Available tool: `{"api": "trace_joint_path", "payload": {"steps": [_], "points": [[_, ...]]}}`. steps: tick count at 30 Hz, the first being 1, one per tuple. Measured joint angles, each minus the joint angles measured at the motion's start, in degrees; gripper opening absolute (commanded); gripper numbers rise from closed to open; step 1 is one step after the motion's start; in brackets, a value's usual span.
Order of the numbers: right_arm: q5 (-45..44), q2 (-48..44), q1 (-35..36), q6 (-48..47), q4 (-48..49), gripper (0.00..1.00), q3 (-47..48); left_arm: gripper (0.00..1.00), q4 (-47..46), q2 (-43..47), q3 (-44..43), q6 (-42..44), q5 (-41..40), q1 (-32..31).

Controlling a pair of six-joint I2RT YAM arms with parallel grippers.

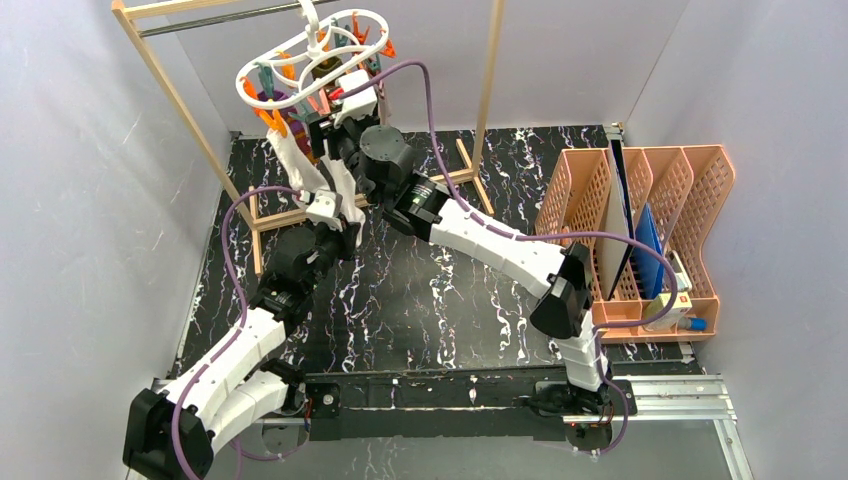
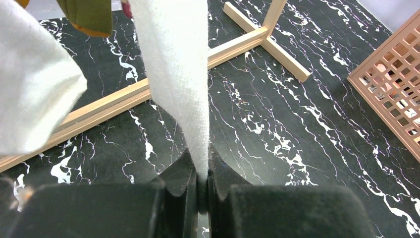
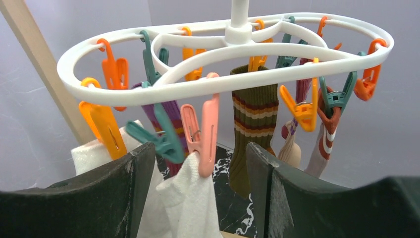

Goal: Remove the socks clipped to the hanger

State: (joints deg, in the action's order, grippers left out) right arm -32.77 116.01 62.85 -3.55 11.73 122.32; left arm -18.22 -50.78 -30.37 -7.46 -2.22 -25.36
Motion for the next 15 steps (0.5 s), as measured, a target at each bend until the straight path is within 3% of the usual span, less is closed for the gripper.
{"api": "trace_joint_path", "payload": {"steps": [15], "points": [[-3.32, 3.69, 0.55, -5.14, 3.45, 0.70, 3.63, 0.00, 0.26, 0.00, 0.00, 0.02, -0.20, -0.46]]}}
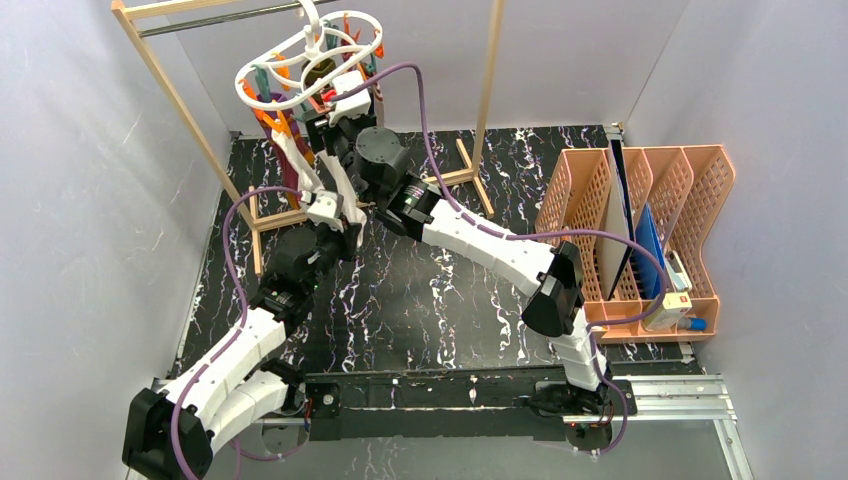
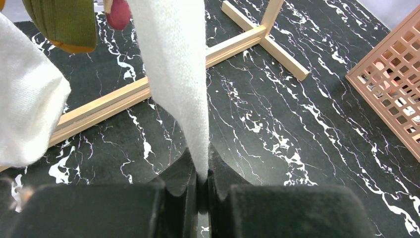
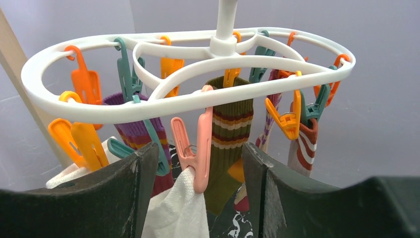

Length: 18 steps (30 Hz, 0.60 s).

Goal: Remove the socks clipped to the hanger

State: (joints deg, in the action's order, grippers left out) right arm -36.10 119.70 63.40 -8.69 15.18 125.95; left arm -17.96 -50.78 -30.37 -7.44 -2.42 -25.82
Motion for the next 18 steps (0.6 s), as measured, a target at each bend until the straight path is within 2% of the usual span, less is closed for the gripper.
{"api": "trace_joint_path", "payload": {"steps": [18], "points": [[-1.44, 7.23, 0.00, -4.39, 3.41, 0.69, 5.95, 0.00, 0.00, 0.00, -0.02, 0.04, -0.02, -0.61]]}}
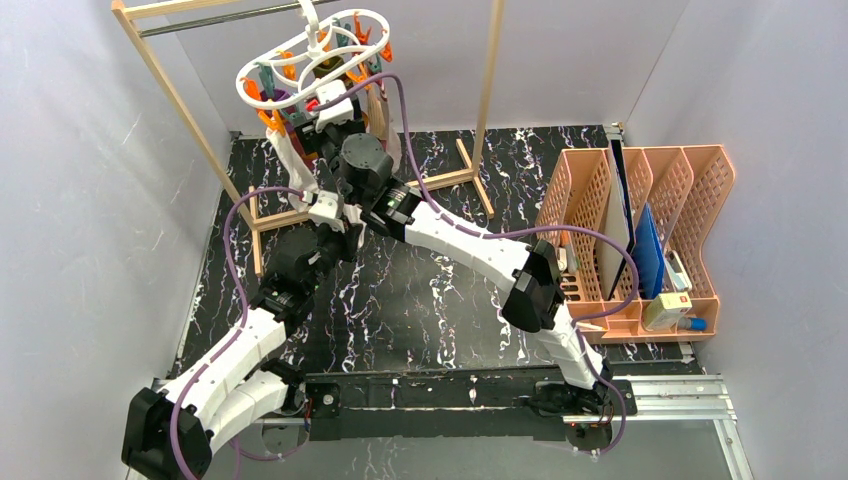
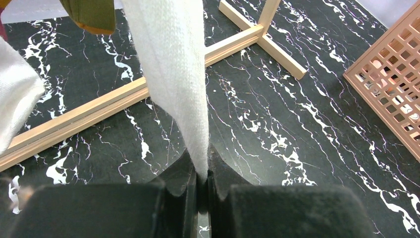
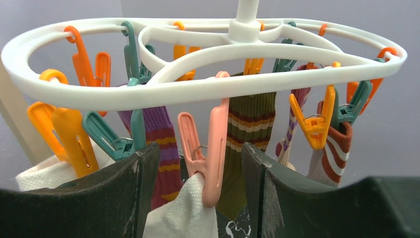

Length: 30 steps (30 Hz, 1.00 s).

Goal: Remove the socks clipped to the hanger

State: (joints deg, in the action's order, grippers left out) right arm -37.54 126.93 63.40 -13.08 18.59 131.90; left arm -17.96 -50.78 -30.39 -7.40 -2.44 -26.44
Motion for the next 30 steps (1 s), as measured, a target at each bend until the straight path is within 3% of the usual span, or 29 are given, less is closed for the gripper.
{"api": "trace_joint_path", "payload": {"steps": [22, 23, 24, 25, 30], "points": [[-1.27, 1.07, -0.48, -3.80, 5.40, 0.69, 2.34, 0.00, 0.00, -0.17, -0.11, 0.33, 0.02, -0.42], [-1.27, 1.07, -0.63, -3.72, 5.38, 0.84, 2.36, 0.00, 0.02, -0.17, -0.11, 0.33, 0.02, -0.44], [-1.27, 1.07, -0.76, -3.65, 5.38, 0.50, 2.36, 0.00, 0.02, -0.20, -0.11, 0.35, 0.02, -0.46], [-1.27, 1.07, -0.87, -3.43, 5.38, 0.44, 2.36, 0.00, 0.00, -0.24, -0.11, 0.35, 0.02, -0.48], [-0.85, 1.18, -1.27, -3.19, 5.22, 0.35, 2.36, 0.00, 0.81, -0.52, -0.11, 0.37, 0.04, -0.66]]}}
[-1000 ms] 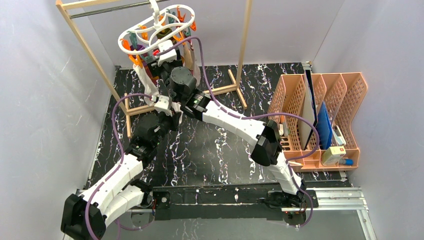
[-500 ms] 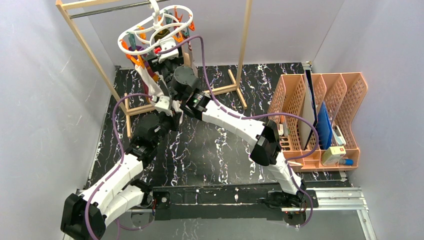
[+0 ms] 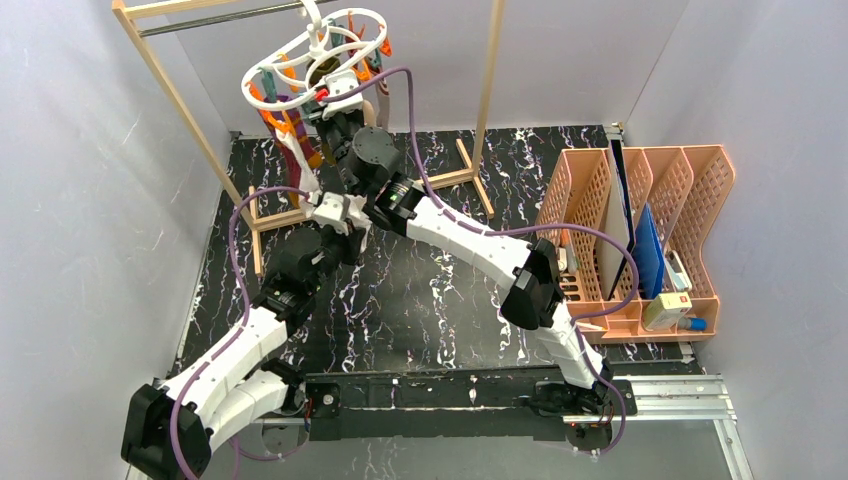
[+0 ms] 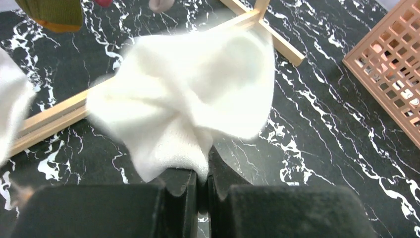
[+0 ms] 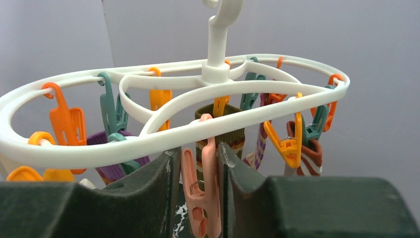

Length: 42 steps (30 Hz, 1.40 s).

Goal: Remove the socks clipped to the hanger

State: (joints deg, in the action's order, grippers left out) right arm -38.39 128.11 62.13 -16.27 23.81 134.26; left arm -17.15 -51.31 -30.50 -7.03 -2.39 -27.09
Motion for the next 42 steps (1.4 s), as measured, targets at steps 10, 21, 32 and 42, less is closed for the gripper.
{"api": "trace_joint_path", "payload": {"steps": [10, 21, 32, 42], "points": [[0.00, -0.02, -0.28, 0.66, 0.35, 0.48, 0.00, 0.00, 2.23, -0.72, 0.00, 0.00, 0.04, -0.42], [2.93, -2.05, -0.28, 2.38, -1.36, 0.91, -9.38, 0.82, 6.03, -2.10, -0.76, -0.42, -0.44, -0.81], [7.91, -26.10, -0.04, 7.17, -4.20, 0.97, -37.38, 0.95, 11.39, 4.39, -0.76, -0.96, -3.93, -0.85], [2.60, -54.27, 1.05, 12.83, -0.79, 0.96, -61.07, 0.94, 7.54, 2.27, -0.83, -0.02, -3.04, -0.92]]}}
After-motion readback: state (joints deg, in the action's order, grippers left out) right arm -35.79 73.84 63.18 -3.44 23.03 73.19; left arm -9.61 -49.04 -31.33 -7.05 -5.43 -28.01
